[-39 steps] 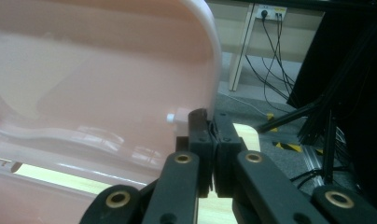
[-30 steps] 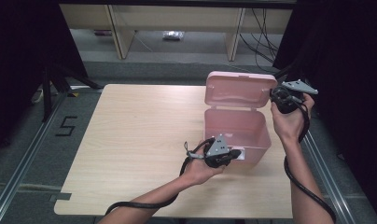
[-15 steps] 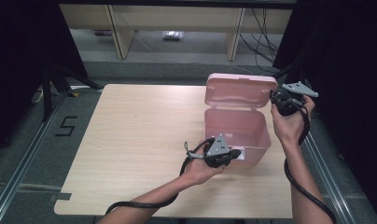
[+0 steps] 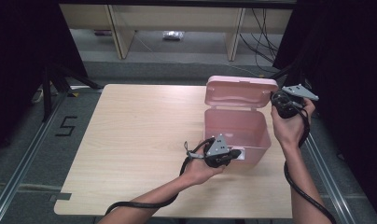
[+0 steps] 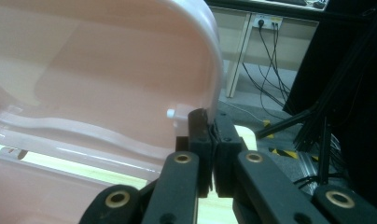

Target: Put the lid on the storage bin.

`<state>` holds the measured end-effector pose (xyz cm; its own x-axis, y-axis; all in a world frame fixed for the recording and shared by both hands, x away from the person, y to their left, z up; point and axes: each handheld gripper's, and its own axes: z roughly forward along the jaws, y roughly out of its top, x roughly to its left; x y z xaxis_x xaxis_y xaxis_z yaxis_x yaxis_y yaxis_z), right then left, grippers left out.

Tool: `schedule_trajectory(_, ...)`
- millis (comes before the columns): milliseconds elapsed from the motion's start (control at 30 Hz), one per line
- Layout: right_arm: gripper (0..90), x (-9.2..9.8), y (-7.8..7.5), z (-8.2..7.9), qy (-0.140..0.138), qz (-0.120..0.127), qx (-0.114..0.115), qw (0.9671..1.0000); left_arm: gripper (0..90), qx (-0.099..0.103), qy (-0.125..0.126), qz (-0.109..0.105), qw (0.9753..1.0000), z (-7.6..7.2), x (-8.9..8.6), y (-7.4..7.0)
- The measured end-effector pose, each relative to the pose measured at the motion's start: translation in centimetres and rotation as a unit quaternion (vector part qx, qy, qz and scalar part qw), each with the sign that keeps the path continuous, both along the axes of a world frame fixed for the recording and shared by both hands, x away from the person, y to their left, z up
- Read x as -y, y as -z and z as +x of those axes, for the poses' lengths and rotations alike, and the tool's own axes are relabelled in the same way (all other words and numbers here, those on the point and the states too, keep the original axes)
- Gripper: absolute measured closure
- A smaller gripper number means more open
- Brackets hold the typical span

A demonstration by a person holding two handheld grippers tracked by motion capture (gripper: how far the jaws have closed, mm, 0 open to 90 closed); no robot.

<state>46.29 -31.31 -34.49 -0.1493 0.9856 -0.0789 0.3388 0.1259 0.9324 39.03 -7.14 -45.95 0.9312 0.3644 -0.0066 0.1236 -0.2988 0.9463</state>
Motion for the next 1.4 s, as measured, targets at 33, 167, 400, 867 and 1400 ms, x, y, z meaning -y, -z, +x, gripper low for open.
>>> schedule_trajectory(33,89.4,0.1,0.0,-0.1,-0.001,-0.005,-0.001,1.0000,89.9,0.000,0.000,0.000,1.0000,0.0,0.0,0.0)
schedule_trajectory(167,89.3,0.0,0.1,-0.2,0.000,-0.011,0.005,0.9999,89.9,0.000,0.000,0.001,1.0000,0.0,0.0,0.0)
schedule_trajectory(400,89.3,0.0,0.3,-0.5,0.001,-0.009,0.008,0.9999,89.9,0.000,-0.001,-0.002,1.0000,0.0,0.0,0.0)
schedule_trajectory(867,89.2,-0.2,0.5,-1.2,0.006,-0.006,0.001,1.0000,89.9,-0.001,-0.001,-0.001,1.0000,0.0,0.0,0.0)
schedule_trajectory(1400,89.1,-0.2,0.8,-1.7,0.003,-0.013,0.008,0.9999,89.9,-0.003,-0.003,-0.002,1.0000,-0.1,0.0,0.0)
